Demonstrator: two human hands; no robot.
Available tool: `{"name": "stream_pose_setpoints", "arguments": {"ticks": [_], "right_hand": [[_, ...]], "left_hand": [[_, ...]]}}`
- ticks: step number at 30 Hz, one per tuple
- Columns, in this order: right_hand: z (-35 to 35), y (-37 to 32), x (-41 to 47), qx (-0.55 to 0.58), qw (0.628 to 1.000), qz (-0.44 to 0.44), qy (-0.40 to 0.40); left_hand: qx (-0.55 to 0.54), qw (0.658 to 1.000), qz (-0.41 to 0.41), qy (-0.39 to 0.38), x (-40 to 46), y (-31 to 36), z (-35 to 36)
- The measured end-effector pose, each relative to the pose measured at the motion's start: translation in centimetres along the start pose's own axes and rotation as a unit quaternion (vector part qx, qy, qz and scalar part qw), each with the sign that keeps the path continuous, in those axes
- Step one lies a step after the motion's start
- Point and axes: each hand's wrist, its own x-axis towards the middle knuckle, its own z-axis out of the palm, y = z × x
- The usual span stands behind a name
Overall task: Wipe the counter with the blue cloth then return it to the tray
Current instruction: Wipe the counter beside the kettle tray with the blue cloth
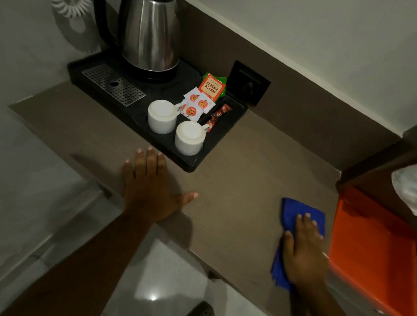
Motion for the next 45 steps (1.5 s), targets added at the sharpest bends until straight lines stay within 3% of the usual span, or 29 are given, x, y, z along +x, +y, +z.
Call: {"name": "stream_pose_setpoints", "arguments": {"ticks": [4, 6, 8, 10, 13, 15, 21, 26, 28, 31, 34, 36, 41, 45], "right_hand": [[0.5, -3.9, 2.3, -0.005, 0.980, 0.197, 0.032], [1.0, -8.0, 3.0, 0.019, 0.973, 0.230, 0.016], [2.5, -11.8, 2.3, 0.020, 0.988, 0.151, 0.020], [3.7, -13.9, 0.4, 0.016, 1.000, 0.013, 0.014], [3.4, -11.7, -2.2, 0.002, 0.992, -0.128, -0.020], [2.8, -8.1, -3.2, -0.002, 0.988, -0.150, -0.034], [0.5, -0.7, -3.4, -0.001, 0.998, 0.065, 0.020], [1.5, -8.0, -2.9, 0.017, 0.967, 0.252, 0.031], [2.7, -13.0, -3.0, 0.019, 0.978, 0.208, 0.013], [4.4, -17.2, -3.8, 0.017, 1.000, 0.016, -0.017], [3.6, -14.6, -4.6, 0.015, 0.989, -0.143, -0.046], [2.8, -10.5, -4.9, 0.008, 0.981, -0.190, -0.038], [0.7, -1.1, -1.7, 0.014, 1.000, 0.006, -0.005], [0.5, -0.5, 3.3, 0.004, 0.976, 0.211, 0.045]], "left_hand": [[0.004, 1.000, -0.005, 0.000, 0.3, 0.1, 0.4], [0.005, 1.000, -0.008, -0.001, 0.3, 0.2, 0.4], [0.007, 1.000, -0.003, 0.004, 0.4, 0.2, 0.3], [0.014, 1.000, -0.005, 0.008, 0.1, 0.1, 0.2], [0.015, 1.000, -0.006, 0.006, 0.1, 0.0, 0.2], [0.017, 1.000, 0.000, 0.001, 0.1, -0.1, 0.2], [0.009, 1.000, 0.009, 0.011, 0.3, -0.3, 0.6], [0.000, 1.000, 0.006, 0.008, 0.6, -0.3, 1.0], [0.003, 1.000, 0.005, 0.003, 0.7, -0.2, 1.0], [0.007, 1.000, 0.007, 0.006, 0.7, -0.1, 1.1], [0.005, 1.000, 0.004, 0.008, 0.4, -0.2, 1.1], [0.001, 1.000, -0.002, 0.003, 0.4, -0.2, 1.0], [0.009, 1.000, 0.003, 0.002, 0.7, -0.2, 0.9], [-0.003, 1.000, 0.010, 0.015, 0.6, -0.2, 1.1]]}}
